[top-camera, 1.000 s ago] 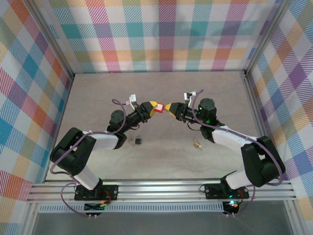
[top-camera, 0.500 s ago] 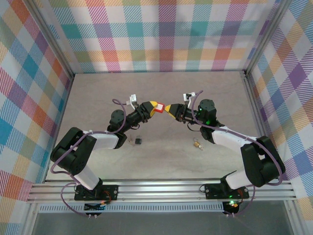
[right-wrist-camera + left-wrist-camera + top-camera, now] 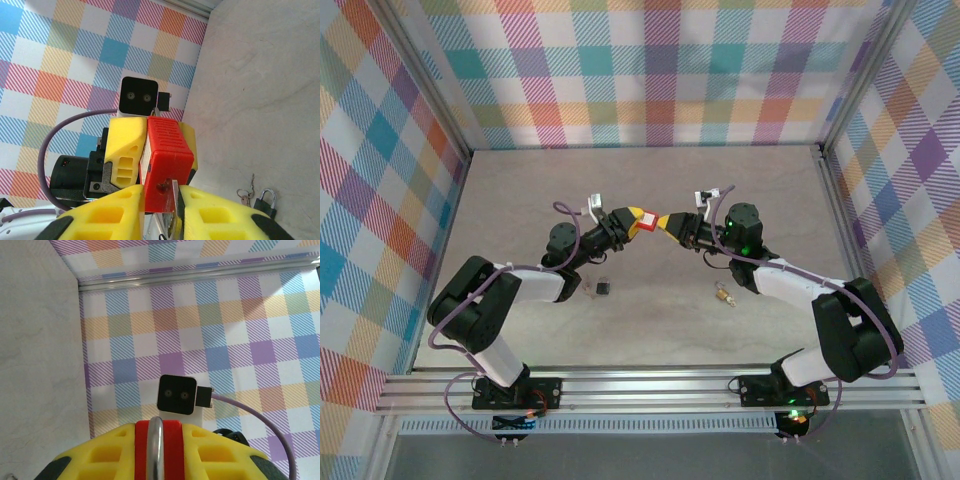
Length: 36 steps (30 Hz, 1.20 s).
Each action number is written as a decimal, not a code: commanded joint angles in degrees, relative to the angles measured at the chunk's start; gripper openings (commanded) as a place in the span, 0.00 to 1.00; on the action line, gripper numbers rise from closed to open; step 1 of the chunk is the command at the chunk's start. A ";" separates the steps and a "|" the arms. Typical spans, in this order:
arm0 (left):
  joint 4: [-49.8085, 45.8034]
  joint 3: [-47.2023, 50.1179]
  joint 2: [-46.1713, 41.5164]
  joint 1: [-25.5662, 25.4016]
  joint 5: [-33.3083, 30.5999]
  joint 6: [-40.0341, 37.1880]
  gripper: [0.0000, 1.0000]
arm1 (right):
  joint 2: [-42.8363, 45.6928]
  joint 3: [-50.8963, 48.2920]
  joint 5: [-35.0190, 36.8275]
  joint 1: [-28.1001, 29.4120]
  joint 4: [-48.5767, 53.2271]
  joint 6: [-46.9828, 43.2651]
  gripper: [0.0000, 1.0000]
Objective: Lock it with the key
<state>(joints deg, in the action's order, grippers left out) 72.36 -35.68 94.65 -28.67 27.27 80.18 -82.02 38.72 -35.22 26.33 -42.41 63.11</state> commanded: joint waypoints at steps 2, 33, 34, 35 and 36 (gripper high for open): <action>4.55 -2.02 0.45 0.76 0.68 1.95 0.00 | 1.64 -0.49 -0.93 0.66 -2.17 -2.36 0.24; 4.81 -2.92 0.43 0.94 3.23 2.62 0.00 | 1.24 -1.02 -2.29 -0.26 -6.31 -4.66 0.16; 4.81 -2.94 0.44 0.89 3.47 2.57 0.00 | 1.40 -0.79 -2.96 -0.55 -6.21 -4.35 0.16; 4.83 -3.13 0.37 0.89 3.78 2.61 0.00 | 1.49 -0.48 -3.79 -0.89 -5.66 -4.07 0.18; 4.81 -3.20 0.46 0.89 4.05 2.68 0.00 | 1.51 -0.04 -4.77 -1.24 -5.09 -3.84 0.19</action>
<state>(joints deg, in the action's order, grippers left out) 72.79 -37.41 95.55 -28.23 29.95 82.72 -81.91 38.13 -36.58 25.80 -44.42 59.09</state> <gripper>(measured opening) 0.216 0.179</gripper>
